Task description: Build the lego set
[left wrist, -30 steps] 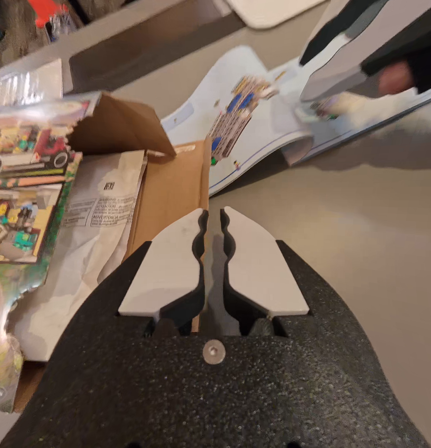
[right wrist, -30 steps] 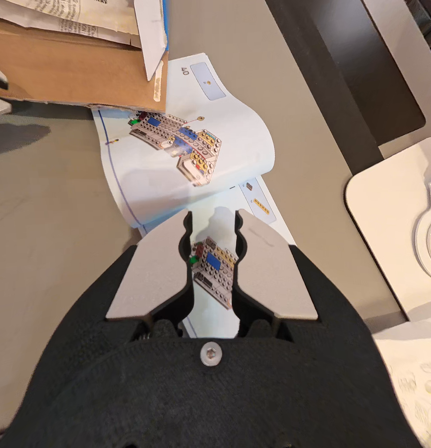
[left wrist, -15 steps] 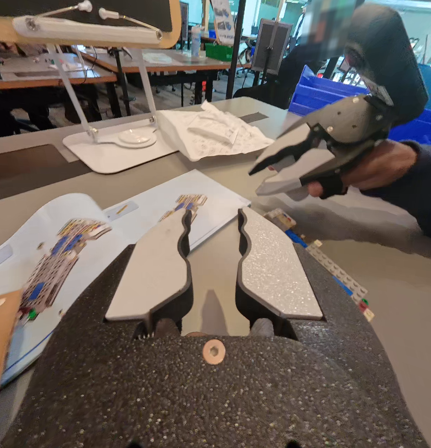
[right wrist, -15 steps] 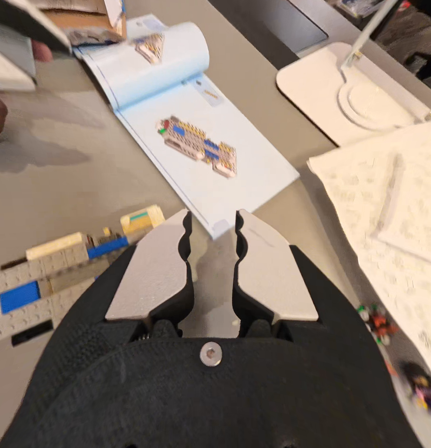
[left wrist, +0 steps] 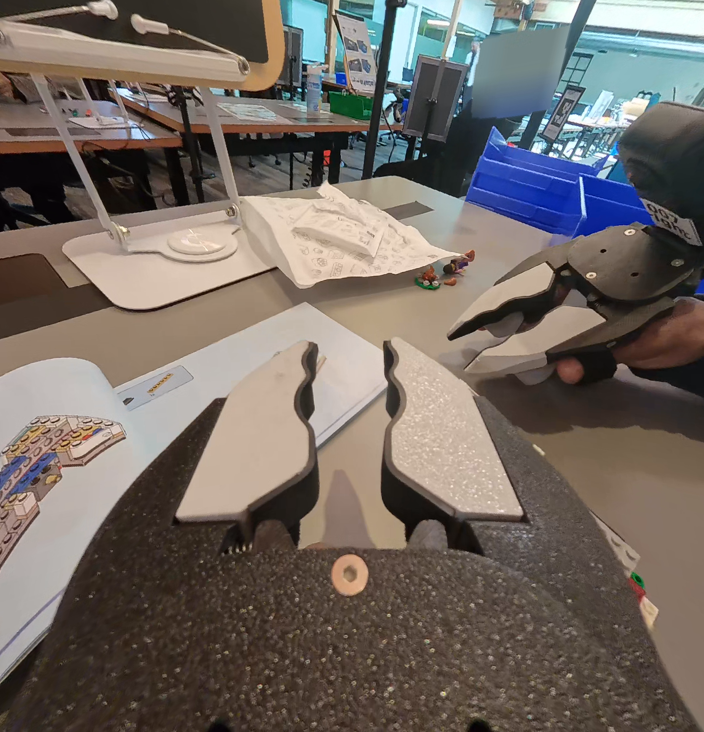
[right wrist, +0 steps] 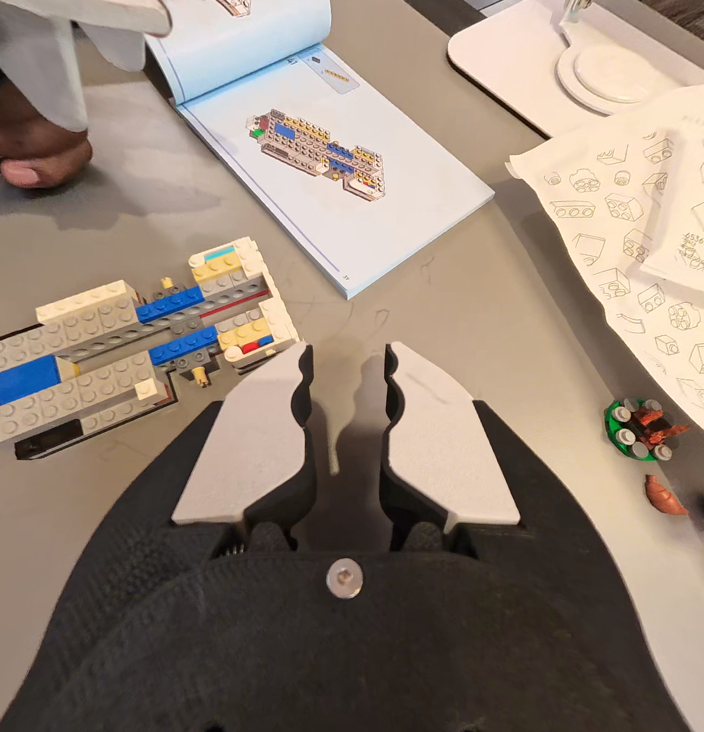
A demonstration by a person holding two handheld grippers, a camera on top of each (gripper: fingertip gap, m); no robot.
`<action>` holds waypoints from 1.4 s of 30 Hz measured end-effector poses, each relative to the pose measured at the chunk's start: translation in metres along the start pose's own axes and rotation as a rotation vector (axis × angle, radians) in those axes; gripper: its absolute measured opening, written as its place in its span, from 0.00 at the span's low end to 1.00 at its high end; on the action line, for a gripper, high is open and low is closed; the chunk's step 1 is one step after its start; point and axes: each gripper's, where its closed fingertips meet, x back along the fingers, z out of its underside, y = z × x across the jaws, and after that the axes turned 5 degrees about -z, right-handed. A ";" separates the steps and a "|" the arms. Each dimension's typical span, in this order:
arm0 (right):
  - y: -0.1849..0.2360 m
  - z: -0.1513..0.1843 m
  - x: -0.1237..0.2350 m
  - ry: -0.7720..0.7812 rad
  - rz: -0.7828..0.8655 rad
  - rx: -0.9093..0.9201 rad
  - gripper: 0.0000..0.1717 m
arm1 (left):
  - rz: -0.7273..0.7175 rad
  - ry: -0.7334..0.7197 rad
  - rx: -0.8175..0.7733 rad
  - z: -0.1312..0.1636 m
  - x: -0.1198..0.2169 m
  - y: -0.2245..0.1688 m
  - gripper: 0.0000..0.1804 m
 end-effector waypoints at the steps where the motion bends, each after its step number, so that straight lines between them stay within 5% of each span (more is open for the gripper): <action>1: 0.000 0.001 0.000 0.003 0.000 0.002 0.20 | 0.016 0.004 0.002 0.001 0.002 0.000 0.18; 17: -0.001 0.007 -0.005 0.053 0.000 -0.016 0.21 | 0.501 0.083 -0.259 0.027 0.046 -0.058 0.19; 42: 0.000 0.013 -0.009 0.102 0.016 0.012 0.21 | 0.514 0.116 -0.263 0.032 0.045 -0.061 0.18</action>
